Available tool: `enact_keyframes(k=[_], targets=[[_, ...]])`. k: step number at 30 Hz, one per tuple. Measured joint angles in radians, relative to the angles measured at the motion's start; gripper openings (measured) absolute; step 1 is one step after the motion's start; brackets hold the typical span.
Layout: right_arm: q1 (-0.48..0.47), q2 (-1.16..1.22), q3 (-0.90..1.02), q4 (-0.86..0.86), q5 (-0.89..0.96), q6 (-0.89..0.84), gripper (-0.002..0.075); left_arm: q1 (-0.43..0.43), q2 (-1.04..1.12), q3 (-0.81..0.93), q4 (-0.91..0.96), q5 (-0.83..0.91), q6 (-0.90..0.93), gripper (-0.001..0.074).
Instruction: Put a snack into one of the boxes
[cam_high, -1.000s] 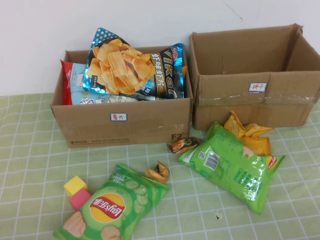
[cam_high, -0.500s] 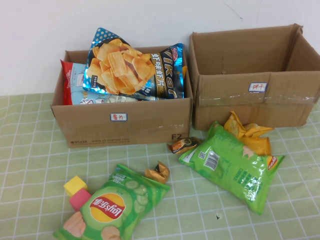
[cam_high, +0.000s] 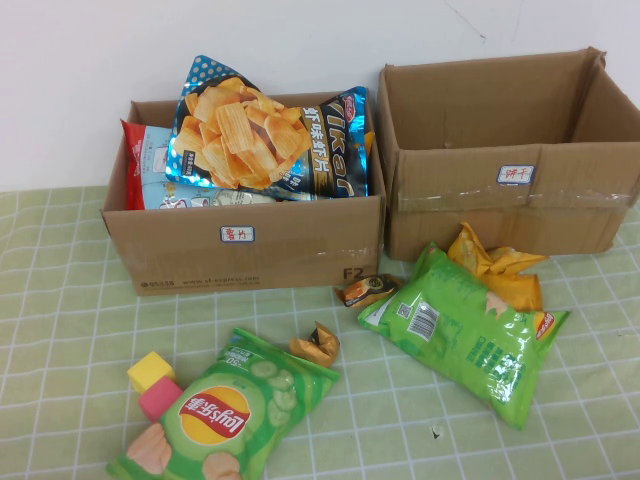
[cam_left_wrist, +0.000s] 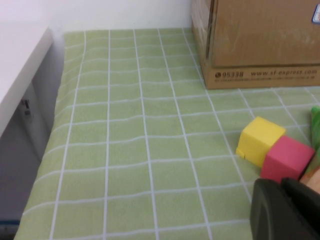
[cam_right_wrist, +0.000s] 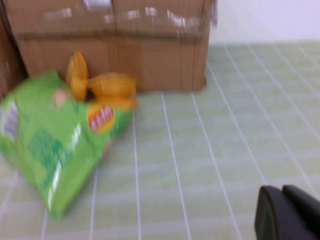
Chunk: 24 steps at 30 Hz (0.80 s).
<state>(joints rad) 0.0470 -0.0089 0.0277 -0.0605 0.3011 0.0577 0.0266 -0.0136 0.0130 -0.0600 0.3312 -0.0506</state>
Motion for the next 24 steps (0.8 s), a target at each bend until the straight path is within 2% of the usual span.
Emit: enact_keyframes(k=[4,7,16,19,24], targets=[[0.000,0.000,0.001,0.007,-0.161,0.000,-0.0002,0.000,0.000,0.007,-0.026,-0.091,0.000,-0.0002],[0.000,0.000,0.001,0.009,-0.350,0.000,-0.0002,0.000,0.000,0.007,-0.028,-0.272,0.000,-0.0002],[0.000,-0.004,0.001,0.015,-1.196,0.000,-0.0002,0.000,0.000,0.007,-0.028,-0.826,0.000,-0.0002],[0.000,-0.006,0.001,0.045,-1.332,0.045,-0.0002,0.000,0.000,0.007,-0.028,-0.908,-0.002,-0.0002],[0.000,-0.006,0.001,0.081,-1.372,0.139,-0.0002,0.000,0.000,0.007,-0.038,-0.977,0.010,-0.0002]])
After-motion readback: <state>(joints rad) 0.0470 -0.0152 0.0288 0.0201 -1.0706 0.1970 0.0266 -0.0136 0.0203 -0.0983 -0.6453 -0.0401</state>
